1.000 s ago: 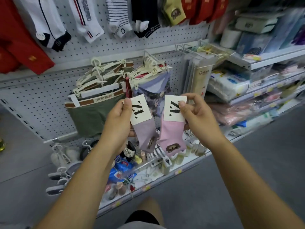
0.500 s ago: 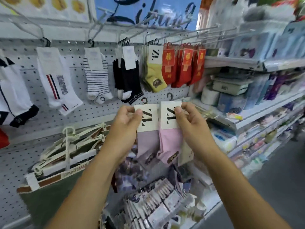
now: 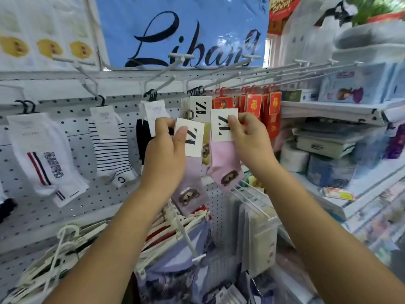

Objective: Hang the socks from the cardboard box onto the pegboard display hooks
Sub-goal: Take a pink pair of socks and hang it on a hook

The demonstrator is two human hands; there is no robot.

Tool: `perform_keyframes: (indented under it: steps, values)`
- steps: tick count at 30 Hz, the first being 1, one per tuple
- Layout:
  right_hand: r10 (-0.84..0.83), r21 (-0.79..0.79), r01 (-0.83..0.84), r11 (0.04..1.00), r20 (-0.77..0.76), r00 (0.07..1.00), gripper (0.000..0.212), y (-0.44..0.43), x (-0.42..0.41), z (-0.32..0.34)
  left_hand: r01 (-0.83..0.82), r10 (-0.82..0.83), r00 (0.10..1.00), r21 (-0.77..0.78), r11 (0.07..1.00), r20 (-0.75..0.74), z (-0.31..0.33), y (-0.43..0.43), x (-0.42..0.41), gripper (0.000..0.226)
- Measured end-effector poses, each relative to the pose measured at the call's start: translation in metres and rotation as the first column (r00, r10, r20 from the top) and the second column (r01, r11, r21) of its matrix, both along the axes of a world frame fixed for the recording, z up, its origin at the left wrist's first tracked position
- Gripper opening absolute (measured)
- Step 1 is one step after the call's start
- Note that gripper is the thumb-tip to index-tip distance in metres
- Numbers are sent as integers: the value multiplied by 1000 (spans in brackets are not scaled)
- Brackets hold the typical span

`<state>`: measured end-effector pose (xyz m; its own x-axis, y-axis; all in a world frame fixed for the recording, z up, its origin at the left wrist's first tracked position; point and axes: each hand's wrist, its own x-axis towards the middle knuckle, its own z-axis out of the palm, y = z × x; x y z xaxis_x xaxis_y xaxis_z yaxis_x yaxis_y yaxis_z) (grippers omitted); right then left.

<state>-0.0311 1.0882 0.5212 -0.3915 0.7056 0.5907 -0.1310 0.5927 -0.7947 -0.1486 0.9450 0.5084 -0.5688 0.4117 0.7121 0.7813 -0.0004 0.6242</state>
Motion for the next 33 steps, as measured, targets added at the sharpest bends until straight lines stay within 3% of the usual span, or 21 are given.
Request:
perform_keyframes:
  steps: [6,10,20,25,29,31,33]
  values:
    - [137,31,-140,990,64,988,11,47,-33,27,-153,149,985,-44,987,-86,10,21,-9,11]
    - [243,23,-245,969,56,968,20,60,-50,34,-208,204,976,-38,978,-79,10,27,-9,13]
    - [338,80,-348,934,118,934,16,70,-66,30,-201,201,979,13,980,-16,10,37,-7,12]
    - [278,37,-284,958,121,953,29,70,-59,28,-181,179,981,31,983,72,11,41,-6,12]
    - [23,190,-14,982,-46,999,23,60,-36,9,-114,104,975,40,993,198,11,42,-6,13]
    - [109,219,-93,971,-61,992,23,50,-23,3,-72,65,971,24,997,228,10,43,-3,14]
    - [274,177,-276,945,36,961,24,41,-15,1,-32,29,976,13,999,216,10,46,2,17]
